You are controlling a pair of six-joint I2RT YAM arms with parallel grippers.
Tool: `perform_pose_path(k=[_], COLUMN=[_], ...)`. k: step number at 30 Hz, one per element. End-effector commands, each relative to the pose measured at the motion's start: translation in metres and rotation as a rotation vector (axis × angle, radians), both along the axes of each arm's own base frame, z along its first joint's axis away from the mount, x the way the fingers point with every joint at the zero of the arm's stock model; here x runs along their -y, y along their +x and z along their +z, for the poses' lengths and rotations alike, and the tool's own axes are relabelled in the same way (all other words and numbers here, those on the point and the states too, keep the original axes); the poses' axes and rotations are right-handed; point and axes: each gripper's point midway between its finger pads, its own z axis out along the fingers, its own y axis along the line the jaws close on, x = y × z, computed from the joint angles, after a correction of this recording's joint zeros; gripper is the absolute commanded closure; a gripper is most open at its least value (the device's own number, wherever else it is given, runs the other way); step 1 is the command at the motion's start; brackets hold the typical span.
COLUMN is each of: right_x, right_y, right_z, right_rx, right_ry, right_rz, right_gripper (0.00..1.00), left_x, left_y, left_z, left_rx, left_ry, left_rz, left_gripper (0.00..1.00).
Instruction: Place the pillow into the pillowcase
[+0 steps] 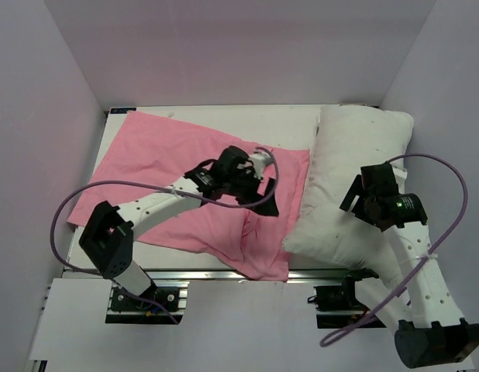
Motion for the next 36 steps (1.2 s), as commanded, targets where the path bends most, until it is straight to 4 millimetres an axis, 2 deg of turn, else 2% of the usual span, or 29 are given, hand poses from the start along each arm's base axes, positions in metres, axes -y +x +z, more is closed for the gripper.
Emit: perform_pose_path(k=[1,2,4,5,9,11,13,14,17,18,19,21,22,23,24,25,26,27,28,30,32,34,35,36], right_x=[0.012,0.014,0.012,0.0,-0.025,-0.047,-0.052,-0.05,-0.044,-0.044,-0.045,-0.048,-0.048,-0.046,-0.044,-0.041,-0.041,-0.042,-0.043,-0.046,-0.057,-0.064,-0.07,-0.074], right_y=[0.01,0.022,0.03,0.034,0.068,0.074,0.08,0.083,0.084,0.085,0.086,0.086,0.087,0.087,0.087,0.089,0.09,0.092,0.094,0.1,0.102,0.105,0.107,0.111], right_z=[-0.014,-0.017,-0.021,-0.019,0.0,0.006,0.012,0.016,0.022,0.026,0.03,0.037,0.046,0.05,0.054,0.065,0.073,0.081,0.091,0.11,0.126,0.138,0.146,0.153], right_rx=[-0.021,0.013,0.012,0.018,0.203,0.228,0.254,0.262,0.273,0.286,0.298,0.312,0.331,0.339,0.349,0.383,0.411,0.436,0.469,0.545,0.601,0.638,0.657,0.686], right_ry=[0.033,0.074,0.118,0.173,0.336,0.44,0.465,0.455,0.429,0.426,0.423,0.422,0.391,0.372,0.347,0.299,0.28,0.263,0.22,0.188,0.155,0.151,0.149,0.13], right_rz=[-0.04,-0.052,-0.055,-0.024,0.04,0.118,0.134,0.129,0.112,0.117,0.133,0.171,0.216,0.228,0.24,0.286,0.307,0.337,0.399,0.464,0.587,0.652,0.708,0.753], right_gripper=[0.11,0.11,0.11,0.11,0.11,0.12,0.11,0.11,0.11,0.11,0.11,0.11,0.11,0.11,0.11,0.11,0.11,0.11,0.11,0.11,0.11,0.11,0.11,0.11], left_x=[0.058,0.067,0.078,0.083,0.094,0.1,0.107,0.11,0.116,0.119,0.12,0.114,0.109,0.1,0.085,0.077,0.067,0.044,0.034,0.013,0.011,0.01,0.009,0.009], left_y=[-0.059,-0.061,-0.062,-0.059,-0.063,-0.072,-0.076,-0.076,-0.074,-0.069,-0.06,-0.04,-0.01,0.003,0.036,0.055,0.074,0.105,0.125,0.154,0.171,0.181,0.193,0.197], left_z=[0.032,0.026,0.013,-0.005,-0.043,-0.05,-0.054,-0.056,-0.052,-0.05,-0.051,-0.053,-0.044,-0.039,-0.029,-0.005,0.008,0.02,0.038,0.055,0.066,0.063,0.055,0.051], left_rx=[0.048,0.053,0.054,0.018,-0.082,-0.099,-0.102,-0.111,-0.108,-0.089,-0.074,-0.027,0.042,0.062,0.101,0.152,0.179,0.203,0.256,0.313,0.399,0.427,0.423,0.412], left_ry=[-0.181,-0.15,-0.096,-0.056,0.005,0.008,0.005,0.0,-0.019,-0.013,0.01,0.079,0.112,0.142,0.155,0.122,0.106,0.099,0.093,0.097,0.119,0.145,0.176,0.188], left_rz=[-0.342,-0.377,-0.379,-0.377,-0.411,-0.448,-0.466,-0.475,-0.488,-0.467,-0.421,-0.333,-0.234,-0.184,-0.093,-0.056,-0.011,0.072,0.117,0.161,0.141,0.15,0.188,0.192], left_gripper=[0.02,0.02,0.02,0.02,0.02,0.02,0.15,0.38,0.74,0.9,1.0,1.0,1.0,1.0,1.0,1.0,1.0,1.0,1.0,1.0,1.0,0.99,0.86,0.83])
